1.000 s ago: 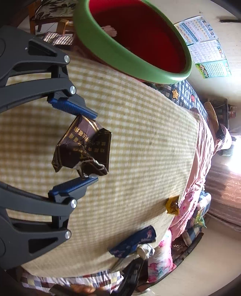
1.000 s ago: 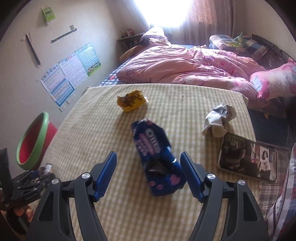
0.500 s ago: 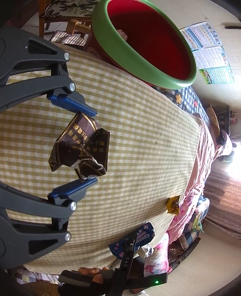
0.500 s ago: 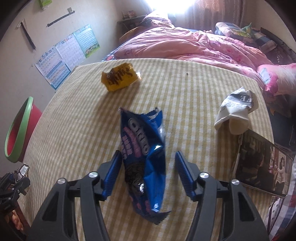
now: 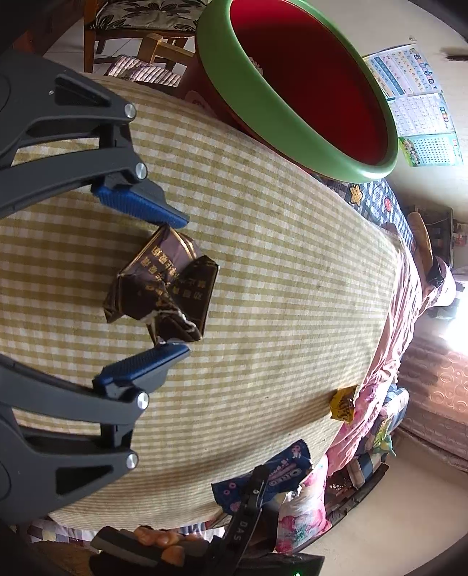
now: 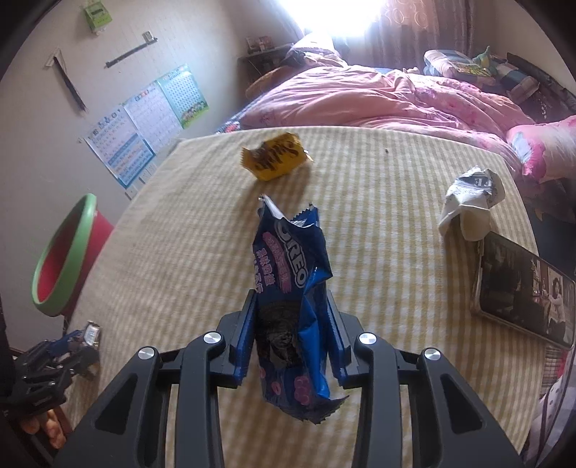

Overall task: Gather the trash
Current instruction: 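Grasp the brown wrapper with the left tool while the right tool grasps the blue Oreo bag, then carry the brown wrapper and blue Oreo bag over the red tub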

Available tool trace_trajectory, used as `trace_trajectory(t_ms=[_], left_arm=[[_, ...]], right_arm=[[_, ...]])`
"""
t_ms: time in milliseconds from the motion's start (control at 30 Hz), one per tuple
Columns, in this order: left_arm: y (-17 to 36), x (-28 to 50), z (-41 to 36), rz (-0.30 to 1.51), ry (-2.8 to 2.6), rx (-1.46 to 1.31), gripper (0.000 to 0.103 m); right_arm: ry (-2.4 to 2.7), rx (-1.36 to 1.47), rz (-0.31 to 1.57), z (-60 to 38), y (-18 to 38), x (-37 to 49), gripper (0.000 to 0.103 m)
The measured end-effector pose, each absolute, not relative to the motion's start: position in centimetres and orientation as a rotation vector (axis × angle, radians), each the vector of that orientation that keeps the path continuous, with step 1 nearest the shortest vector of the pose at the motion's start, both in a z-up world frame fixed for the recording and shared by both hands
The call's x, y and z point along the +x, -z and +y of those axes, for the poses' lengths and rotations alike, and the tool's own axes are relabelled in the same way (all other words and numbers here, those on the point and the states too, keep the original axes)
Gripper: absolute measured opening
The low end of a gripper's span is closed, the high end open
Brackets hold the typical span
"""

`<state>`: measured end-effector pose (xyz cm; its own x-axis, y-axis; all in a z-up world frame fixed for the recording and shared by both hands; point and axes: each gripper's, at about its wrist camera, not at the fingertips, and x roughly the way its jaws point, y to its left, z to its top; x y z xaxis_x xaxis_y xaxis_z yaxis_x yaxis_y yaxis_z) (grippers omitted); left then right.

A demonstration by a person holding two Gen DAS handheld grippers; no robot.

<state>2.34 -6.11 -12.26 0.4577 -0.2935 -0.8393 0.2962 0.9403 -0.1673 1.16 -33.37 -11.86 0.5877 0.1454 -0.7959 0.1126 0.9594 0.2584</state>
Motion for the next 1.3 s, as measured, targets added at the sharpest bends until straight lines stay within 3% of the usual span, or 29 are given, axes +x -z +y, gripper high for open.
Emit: trace_trajectory(t_ms=[433, 1300], left_arm=[[9.3, 2.2, -4.6, 0.950, 0.356, -0.032, 0.063], [6.9, 2.3, -0.5, 0.876, 0.336, -0.083, 0.063]], right_arm=[[-0.185, 0.249, 0.899, -25.5, 8.4, 0.8, 0.034], [-0.239, 0.221, 0.879, -21.1, 6.7, 1.9, 0.036]])
